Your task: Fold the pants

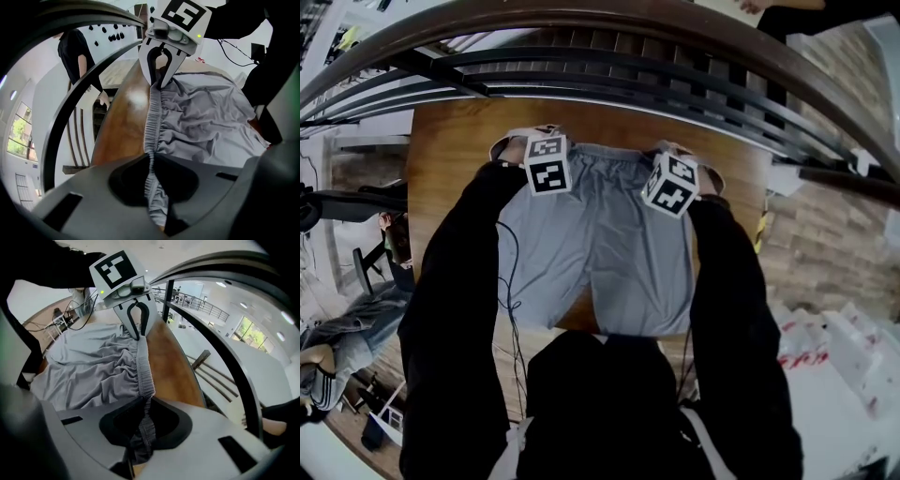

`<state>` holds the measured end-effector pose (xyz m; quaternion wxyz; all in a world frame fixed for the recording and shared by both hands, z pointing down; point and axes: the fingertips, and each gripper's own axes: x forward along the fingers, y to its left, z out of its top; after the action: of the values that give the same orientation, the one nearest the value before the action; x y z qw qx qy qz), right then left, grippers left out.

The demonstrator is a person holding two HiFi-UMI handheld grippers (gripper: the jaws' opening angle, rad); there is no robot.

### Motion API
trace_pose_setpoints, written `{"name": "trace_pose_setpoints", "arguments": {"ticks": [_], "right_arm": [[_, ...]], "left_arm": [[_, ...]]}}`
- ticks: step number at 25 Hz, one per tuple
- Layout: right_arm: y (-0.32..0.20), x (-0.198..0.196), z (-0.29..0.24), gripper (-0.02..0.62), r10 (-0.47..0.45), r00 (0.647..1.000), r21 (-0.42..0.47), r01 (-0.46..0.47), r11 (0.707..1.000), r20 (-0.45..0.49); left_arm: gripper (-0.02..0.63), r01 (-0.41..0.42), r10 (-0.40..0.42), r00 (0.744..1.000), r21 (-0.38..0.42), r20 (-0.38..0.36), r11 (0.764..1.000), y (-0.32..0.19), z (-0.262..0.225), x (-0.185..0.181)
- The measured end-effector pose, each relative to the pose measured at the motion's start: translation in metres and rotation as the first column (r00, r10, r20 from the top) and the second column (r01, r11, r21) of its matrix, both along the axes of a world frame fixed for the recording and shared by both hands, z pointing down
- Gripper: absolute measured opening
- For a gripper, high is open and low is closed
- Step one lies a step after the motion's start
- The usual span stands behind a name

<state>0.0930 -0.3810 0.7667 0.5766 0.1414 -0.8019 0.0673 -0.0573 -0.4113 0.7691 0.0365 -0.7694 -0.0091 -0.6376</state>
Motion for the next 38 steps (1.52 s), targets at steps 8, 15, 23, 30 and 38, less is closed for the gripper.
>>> {"name": "trace_pose_setpoints", "arguments": {"ticks": [8,15,23,30,38], "right_arm": [[-0.004,0.001,-0.003,0.023,0.008,0.999,0.19,0.0,0.982,-0.038],[0.005,0.002,-0.023,0.021,-0.013,0.998,0.254,0.029,0.967,-0.064],[0.027,0.001,-0.054,0.021,-0.029,0.997,0.307,0.05,0.951,-0.07],[0.046,0.004,-0.08,0.021,-0.048,0.995,0.333,0.073,0.94,-0.084],[0.085,-0.006,-0.109,0.021,-0.064,0.993,0.371,0.097,0.923,-0.1]], "left_arm": [[0.026,0.007,0.003,0.999,0.226,-0.043,0.974,-0.004,-0.006,0.0],[0.025,-0.025,0.042,0.998,0.324,-0.047,0.946,0.005,-0.031,0.001],[0.025,-0.059,0.08,0.996,0.388,-0.039,0.92,0.03,-0.062,-0.001],[0.026,-0.073,0.099,0.994,0.439,-0.037,0.896,0.053,-0.095,0.002],[0.026,-0.091,0.127,0.991,0.502,-0.038,0.86,0.091,-0.131,-0.007]]}}
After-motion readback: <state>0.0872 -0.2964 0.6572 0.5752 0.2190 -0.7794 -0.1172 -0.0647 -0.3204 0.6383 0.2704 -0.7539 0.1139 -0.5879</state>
